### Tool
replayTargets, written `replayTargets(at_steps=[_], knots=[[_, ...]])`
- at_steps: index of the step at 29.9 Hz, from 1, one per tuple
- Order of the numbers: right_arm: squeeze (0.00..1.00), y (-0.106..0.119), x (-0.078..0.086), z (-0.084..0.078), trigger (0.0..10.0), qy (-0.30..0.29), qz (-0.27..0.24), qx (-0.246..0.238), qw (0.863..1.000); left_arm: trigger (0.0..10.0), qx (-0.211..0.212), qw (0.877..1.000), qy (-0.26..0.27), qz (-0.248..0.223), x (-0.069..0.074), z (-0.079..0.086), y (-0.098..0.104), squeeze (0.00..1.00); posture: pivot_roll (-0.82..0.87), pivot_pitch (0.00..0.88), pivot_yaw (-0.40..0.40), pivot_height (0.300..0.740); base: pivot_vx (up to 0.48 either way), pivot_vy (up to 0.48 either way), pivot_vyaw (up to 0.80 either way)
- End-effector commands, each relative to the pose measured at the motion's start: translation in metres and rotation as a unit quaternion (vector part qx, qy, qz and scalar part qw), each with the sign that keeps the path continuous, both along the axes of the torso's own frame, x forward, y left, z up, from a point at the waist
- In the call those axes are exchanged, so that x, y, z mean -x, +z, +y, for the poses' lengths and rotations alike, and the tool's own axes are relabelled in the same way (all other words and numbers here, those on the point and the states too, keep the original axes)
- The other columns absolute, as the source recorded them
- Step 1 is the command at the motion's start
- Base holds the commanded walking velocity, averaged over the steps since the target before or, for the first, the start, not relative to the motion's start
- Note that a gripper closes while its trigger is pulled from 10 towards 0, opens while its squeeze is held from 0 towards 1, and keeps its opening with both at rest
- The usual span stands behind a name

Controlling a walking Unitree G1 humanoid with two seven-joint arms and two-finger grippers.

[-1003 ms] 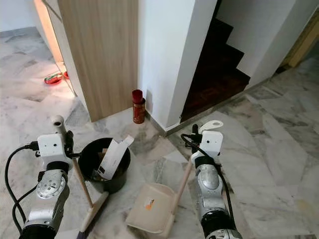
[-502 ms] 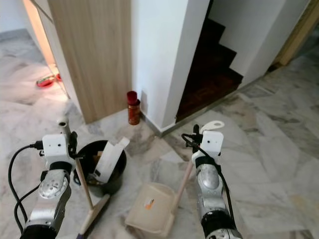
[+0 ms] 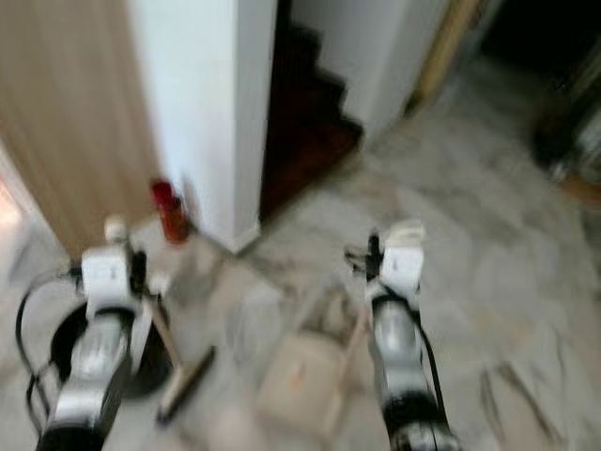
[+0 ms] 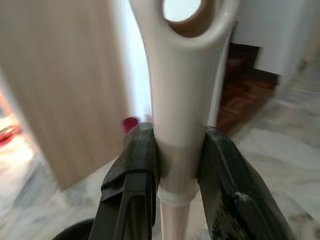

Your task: Sweep floor

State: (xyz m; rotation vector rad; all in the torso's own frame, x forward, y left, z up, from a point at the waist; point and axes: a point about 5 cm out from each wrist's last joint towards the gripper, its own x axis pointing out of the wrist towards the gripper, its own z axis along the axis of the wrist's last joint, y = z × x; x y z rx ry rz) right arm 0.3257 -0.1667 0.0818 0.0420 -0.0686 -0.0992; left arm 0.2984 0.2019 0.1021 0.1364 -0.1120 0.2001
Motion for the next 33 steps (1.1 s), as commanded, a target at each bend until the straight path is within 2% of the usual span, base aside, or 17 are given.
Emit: replayTargets(at_steps=[1,16,21,29,33], knots=[[0.00,0.004,0.000,-0.010,10.0,-0.014,-0.011,0.003,1.000,10.0,0.000,1.000,-0.011,-0.021,-0.004,-0.009,0.009,0.00,0.03,0.060,-0.076,0.740,0.000,0.000,-0.79],[0.00,0.006,0.000,-0.007,10.0,-0.010,-0.018,0.005,1.000,10.0,0.009,0.999,0.005,-0.033,-0.001,-0.004,0.011,0.00,0.03,0.054,-0.081,0.740,0.000,0.000,-0.77],[0.00,0.006,0.002,-0.004,10.0,-0.004,-0.024,0.005,1.000,10.0,0.007,0.999,0.011,-0.034,-0.001,-0.002,0.011,0.00,0.03,0.037,-0.076,0.740,0.000,0.000,0.00],[0.00,0.002,0.003,0.009,10.0,0.069,-0.017,-0.014,0.997,10.0,0.011,0.999,0.019,-0.036,-0.003,-0.001,0.011,0.00,0.02,0.000,-0.068,0.740,0.000,0.000,0.00],[0.00,0.002,0.003,0.010,10.0,0.082,-0.014,-0.011,0.996,10.0,0.013,0.999,0.015,-0.035,-0.003,-0.002,0.011,0.00,0.02,0.000,-0.068,0.740,0.000,0.000,0.00]])
